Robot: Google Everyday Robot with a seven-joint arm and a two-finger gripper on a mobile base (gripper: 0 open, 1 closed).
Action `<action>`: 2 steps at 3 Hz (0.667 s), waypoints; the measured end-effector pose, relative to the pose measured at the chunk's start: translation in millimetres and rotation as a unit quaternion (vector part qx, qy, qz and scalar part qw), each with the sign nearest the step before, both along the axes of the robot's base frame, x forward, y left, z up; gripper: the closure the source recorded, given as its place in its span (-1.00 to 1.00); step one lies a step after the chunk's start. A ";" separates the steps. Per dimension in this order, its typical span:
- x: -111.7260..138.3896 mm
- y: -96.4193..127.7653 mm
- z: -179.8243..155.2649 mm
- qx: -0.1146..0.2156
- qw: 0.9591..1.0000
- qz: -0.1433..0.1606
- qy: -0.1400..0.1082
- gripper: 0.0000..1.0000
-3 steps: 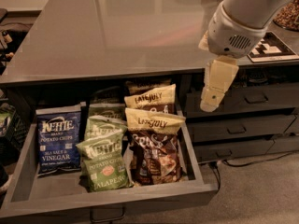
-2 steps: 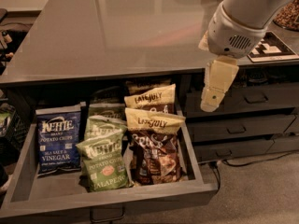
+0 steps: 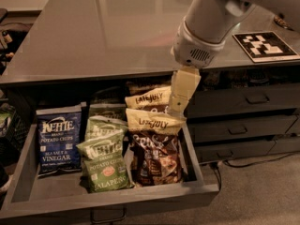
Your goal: Pick blue chip bag from top drawer and place on counter
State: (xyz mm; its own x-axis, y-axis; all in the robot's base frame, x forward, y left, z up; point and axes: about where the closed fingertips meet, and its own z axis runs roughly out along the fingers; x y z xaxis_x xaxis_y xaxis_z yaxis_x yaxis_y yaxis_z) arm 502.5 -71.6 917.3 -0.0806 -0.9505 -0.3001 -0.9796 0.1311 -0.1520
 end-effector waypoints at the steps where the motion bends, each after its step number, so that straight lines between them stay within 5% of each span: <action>1: -1.4 39.4 -17.5 0.002 1.000 0.024 0.010 -1.00; 2: -1.4 39.5 -17.5 0.002 1.000 0.024 0.010 -1.00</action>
Offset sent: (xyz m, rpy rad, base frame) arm -0.0007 0.0335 -0.0152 0.0034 0.0169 0.0397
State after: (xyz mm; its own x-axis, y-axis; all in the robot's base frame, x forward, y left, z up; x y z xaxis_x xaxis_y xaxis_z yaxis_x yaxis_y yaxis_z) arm 501.2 -32.1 899.9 -0.0405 -0.9523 -0.3023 -0.9877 0.0839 -0.1320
